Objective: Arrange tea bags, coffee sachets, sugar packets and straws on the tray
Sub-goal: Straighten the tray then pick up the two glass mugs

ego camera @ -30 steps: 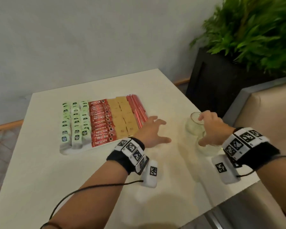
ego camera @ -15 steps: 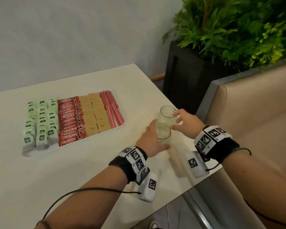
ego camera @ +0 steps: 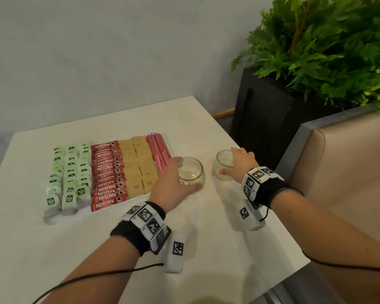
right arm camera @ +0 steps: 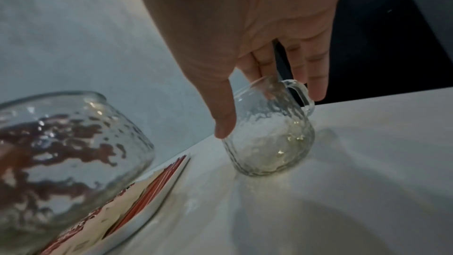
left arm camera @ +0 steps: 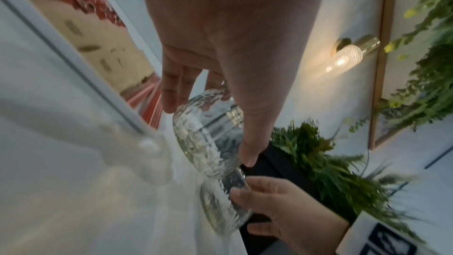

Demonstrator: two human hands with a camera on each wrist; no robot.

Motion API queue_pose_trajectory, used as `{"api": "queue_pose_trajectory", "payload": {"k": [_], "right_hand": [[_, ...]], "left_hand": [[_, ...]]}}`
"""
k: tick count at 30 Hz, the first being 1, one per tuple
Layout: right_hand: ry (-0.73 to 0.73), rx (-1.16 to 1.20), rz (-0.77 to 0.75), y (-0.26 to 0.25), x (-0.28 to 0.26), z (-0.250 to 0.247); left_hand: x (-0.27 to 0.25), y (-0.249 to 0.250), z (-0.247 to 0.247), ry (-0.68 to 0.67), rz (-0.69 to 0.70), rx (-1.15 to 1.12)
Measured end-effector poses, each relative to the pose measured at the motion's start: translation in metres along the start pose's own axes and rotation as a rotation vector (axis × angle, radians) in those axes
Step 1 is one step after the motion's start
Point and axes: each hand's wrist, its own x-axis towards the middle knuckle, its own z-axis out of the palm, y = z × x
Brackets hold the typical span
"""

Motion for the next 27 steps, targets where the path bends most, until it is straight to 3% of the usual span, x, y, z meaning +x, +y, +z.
{"api": "queue_pose_trajectory", "payload": {"k": [7,11,20,27], "right_hand": [[-0.004,0.004,-0.07,-0.076,0.051,0.009],[0.006,0.019,-0.075,-0.11,0.083,0.011],[0.067,0.018,-0.075,-0.148,0.121,0.02],[0.164,0.297,-0.239,-0.132,0.077,0.002]], "left_hand": [[0.026,-0.034,-0.073,0.159,-0.022,-0.096],[0.041,-0.059,-0.093,0.229,-0.005,-0.031],[0.071,-0.088,-0.085,0.169,-0.095,-0.142],[0.083,-0.062,-0.067,0.238,-0.133,-0.318]]}}
